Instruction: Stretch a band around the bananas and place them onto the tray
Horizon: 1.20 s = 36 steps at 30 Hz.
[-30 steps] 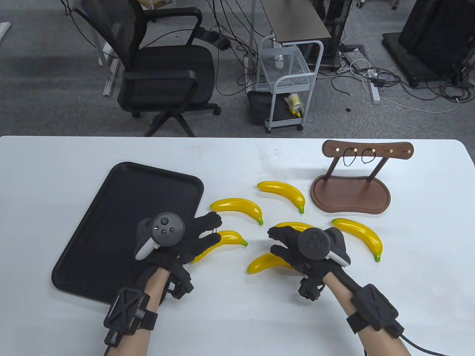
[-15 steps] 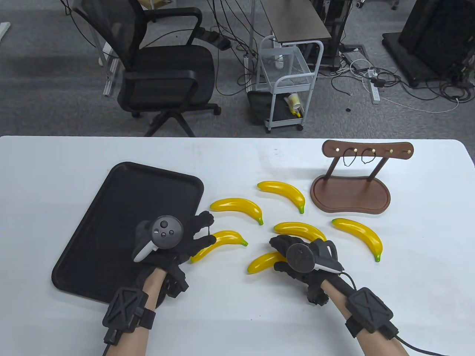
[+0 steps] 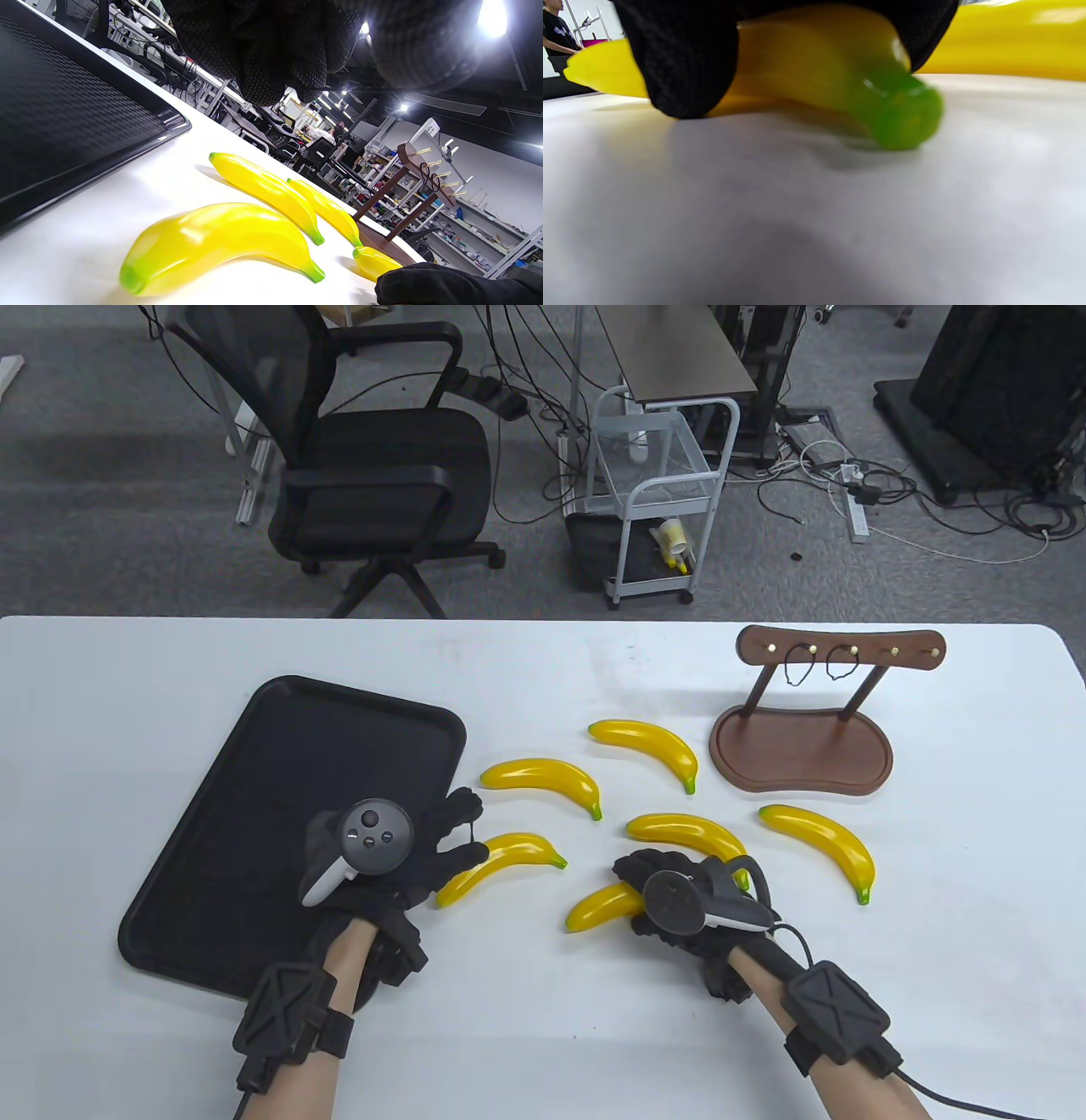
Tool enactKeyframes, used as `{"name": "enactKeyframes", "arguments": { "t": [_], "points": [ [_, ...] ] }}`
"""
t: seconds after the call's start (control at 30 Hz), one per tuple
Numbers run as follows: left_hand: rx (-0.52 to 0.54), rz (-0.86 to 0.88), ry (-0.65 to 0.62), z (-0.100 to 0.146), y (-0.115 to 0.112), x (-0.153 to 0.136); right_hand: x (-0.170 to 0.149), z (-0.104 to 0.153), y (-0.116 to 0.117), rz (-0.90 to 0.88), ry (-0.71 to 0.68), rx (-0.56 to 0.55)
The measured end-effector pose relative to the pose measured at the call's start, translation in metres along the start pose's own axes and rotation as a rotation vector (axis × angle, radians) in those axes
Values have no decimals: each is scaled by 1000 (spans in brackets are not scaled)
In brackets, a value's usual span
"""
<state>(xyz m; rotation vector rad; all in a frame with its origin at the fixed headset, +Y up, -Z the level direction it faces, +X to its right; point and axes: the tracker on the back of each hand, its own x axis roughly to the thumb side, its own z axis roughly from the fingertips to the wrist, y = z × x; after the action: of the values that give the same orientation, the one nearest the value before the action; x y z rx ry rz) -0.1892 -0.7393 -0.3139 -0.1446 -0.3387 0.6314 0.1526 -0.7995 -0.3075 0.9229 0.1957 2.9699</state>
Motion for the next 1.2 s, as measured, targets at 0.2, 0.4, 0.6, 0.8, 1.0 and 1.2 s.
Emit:
{"name": "enactKeyframes", "arguments": {
  "t": [0.2,0.4,0.6,0.8,1.0,1.2],
  "points": [
    [6,14,1,0,1,-1,0,0,0,2,-3,-2],
    [12,21,-3,1,3,-2,1,0,0,6,-12,-19],
    [12,21,-6,0,3,-2,-2,1,-5,-20,-3,-58],
    [10,19,-7,0,2,-2,-10,4,-16,-51,21,-86],
    [12,25,-7,0,3,-3,-23,5,-31,-77,62,-124],
    [12,26,-9,0,3,-3,-37,5,-47,-92,101,-166]
  ]
}}
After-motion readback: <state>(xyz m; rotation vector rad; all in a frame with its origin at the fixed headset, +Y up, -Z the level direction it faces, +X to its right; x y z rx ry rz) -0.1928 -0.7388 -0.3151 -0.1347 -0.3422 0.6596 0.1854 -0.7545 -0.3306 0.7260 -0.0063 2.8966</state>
